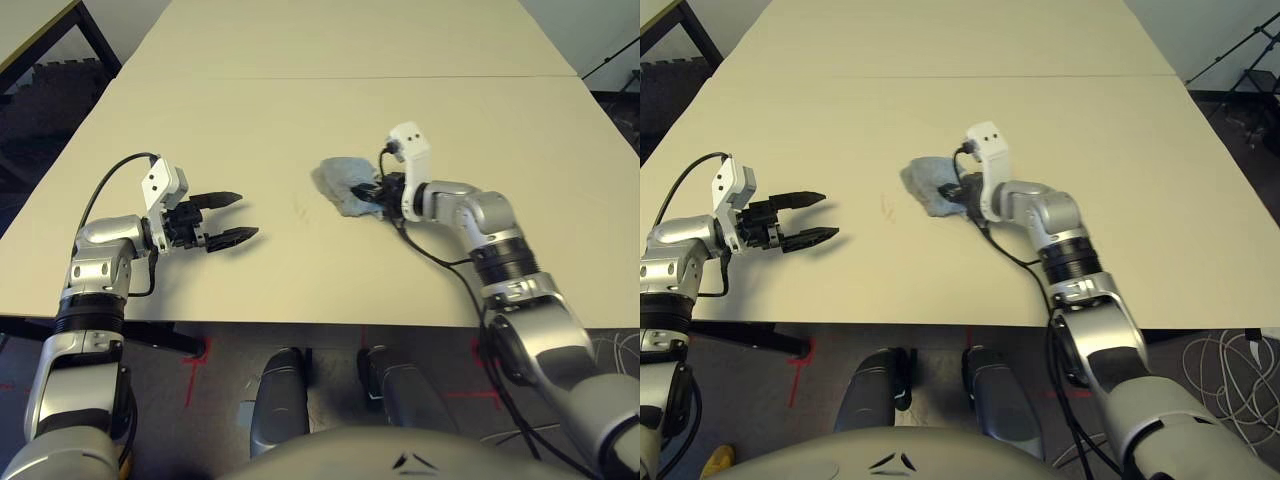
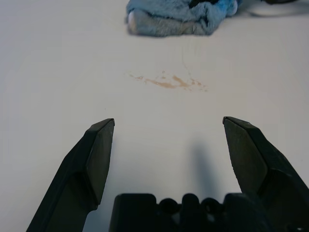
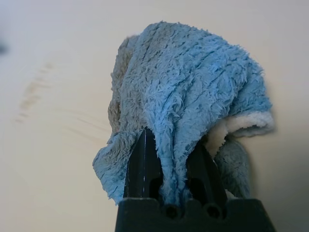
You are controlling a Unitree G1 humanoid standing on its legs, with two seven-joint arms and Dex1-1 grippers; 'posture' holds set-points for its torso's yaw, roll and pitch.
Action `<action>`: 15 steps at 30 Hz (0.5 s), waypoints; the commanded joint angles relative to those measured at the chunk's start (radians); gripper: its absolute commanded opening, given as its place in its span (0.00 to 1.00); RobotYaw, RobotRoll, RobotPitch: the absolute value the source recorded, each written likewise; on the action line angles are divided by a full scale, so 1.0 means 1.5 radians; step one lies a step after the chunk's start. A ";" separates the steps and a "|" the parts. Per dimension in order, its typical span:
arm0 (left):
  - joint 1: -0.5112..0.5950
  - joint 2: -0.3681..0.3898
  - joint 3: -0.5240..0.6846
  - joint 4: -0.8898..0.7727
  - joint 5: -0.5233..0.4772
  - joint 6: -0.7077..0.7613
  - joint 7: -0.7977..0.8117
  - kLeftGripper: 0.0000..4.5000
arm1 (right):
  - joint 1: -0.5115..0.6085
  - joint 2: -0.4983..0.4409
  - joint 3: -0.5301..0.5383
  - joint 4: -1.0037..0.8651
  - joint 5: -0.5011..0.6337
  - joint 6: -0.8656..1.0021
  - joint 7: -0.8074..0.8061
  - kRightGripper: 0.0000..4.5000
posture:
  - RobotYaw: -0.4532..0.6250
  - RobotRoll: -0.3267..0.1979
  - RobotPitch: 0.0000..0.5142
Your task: Wipe the water off the table with a rag.
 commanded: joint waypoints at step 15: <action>-0.044 -0.017 -0.018 0.050 0.018 -0.023 -0.012 1.00 | -0.022 -0.133 -0.245 -0.104 0.195 0.197 0.026 0.05 | 0.21 0.62 0.25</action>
